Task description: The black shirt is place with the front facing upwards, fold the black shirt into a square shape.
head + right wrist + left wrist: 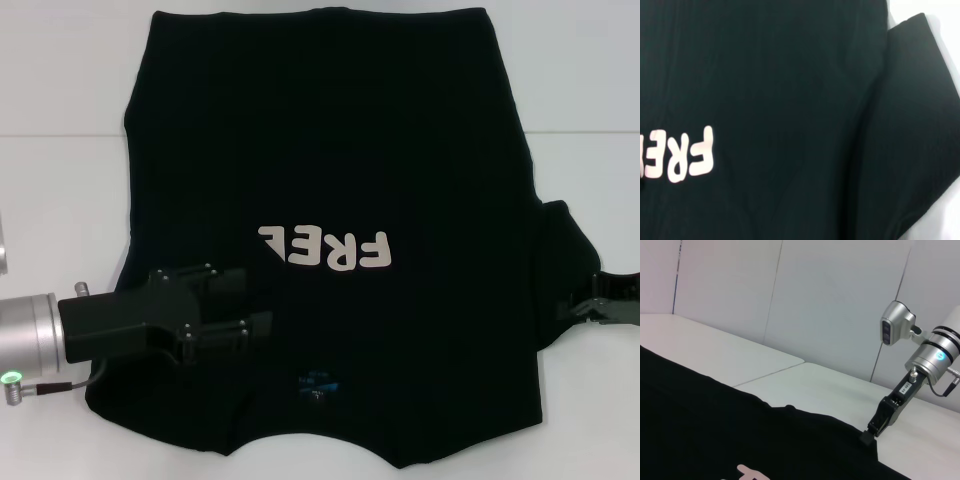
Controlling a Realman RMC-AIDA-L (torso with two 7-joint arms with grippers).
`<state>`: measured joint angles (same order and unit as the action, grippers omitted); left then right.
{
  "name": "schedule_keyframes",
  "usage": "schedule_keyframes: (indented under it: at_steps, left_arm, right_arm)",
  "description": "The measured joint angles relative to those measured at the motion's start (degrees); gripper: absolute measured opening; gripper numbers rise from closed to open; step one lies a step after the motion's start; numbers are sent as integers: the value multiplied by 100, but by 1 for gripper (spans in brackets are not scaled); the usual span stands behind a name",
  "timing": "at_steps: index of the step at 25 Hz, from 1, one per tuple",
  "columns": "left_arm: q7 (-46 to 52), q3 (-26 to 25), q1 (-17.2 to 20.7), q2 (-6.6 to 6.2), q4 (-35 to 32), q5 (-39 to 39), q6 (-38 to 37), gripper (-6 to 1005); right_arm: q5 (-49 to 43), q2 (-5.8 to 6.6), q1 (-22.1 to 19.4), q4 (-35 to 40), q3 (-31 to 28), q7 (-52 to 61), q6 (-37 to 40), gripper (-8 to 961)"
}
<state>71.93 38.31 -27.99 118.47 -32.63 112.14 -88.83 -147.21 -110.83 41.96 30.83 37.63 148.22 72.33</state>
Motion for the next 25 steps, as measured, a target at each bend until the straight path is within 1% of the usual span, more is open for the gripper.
schedule_keyframes:
  at_steps: [3, 6, 12, 15, 18, 25]
  left_arm:
    - [8, -19, 2, -3, -4, 0, -8, 734]
    - [15, -54, 0, -15, 5, 0, -13, 734]
    - [21, -62, -8, -14, 14, 0, 3, 734]
    - [38, -147, -20, -13, 21, 0, -5, 734]
    - [44, -325, -29, -21, 21, 0, -57, 734]
    - [85, -360, -27, -37, 20, -8, -55, 734]
  right_arm:
    - [-32, -2, 9, 1, 18, -1, -1, 221]
    - [-36, -1, 9, 12, 54, -2, -2, 52]
    - [-34, 37, 1, 36, 89, -75, -6, 53]
    - [-12, 51, -36, 152, 61, -117, 10, 53]
    - [18, 56, -136, 465, 13, -138, 132, 49]
    - [51, 55, -280, 1246, -284, -299, 664, 36]
